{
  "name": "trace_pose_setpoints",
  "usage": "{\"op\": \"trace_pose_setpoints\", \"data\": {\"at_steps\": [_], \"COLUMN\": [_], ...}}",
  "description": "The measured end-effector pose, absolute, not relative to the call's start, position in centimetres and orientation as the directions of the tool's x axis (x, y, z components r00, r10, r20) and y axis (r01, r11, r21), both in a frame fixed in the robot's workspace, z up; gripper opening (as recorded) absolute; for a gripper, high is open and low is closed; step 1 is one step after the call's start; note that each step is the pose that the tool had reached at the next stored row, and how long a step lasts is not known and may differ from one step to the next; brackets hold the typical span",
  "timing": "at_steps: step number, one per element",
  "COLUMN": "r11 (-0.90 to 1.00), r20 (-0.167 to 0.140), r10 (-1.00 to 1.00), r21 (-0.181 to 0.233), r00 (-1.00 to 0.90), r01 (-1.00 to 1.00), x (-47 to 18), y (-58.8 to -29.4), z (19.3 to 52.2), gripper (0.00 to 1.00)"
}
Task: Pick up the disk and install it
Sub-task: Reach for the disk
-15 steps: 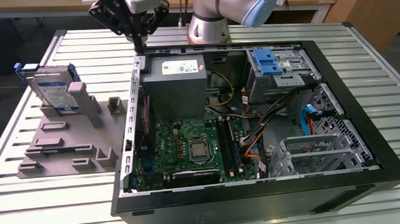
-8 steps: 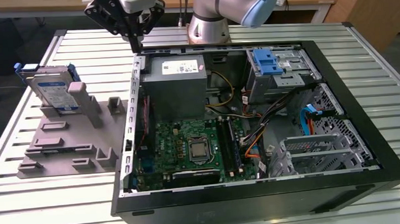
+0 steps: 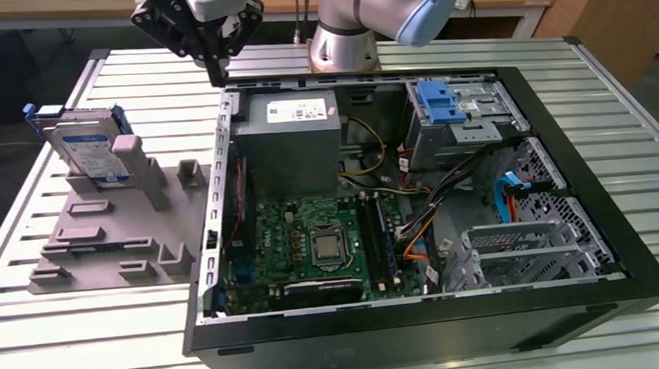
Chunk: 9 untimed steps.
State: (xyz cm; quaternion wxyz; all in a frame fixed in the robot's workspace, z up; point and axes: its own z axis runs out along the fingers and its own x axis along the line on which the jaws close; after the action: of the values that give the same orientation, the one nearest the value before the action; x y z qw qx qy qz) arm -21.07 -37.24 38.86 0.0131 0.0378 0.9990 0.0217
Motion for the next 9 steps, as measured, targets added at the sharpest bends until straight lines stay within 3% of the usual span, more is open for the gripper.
{"op": "trace_pose_setpoints", "data": {"at_steps": [9], "r11": [0.996], "r20": [-0.024], "r10": [0.076], "r21": [0.044], "r00": [-0.997], "r01": [0.075], "x": [-21.93], "y": [-37.06], "z": [38.83], "gripper": [0.11]}}
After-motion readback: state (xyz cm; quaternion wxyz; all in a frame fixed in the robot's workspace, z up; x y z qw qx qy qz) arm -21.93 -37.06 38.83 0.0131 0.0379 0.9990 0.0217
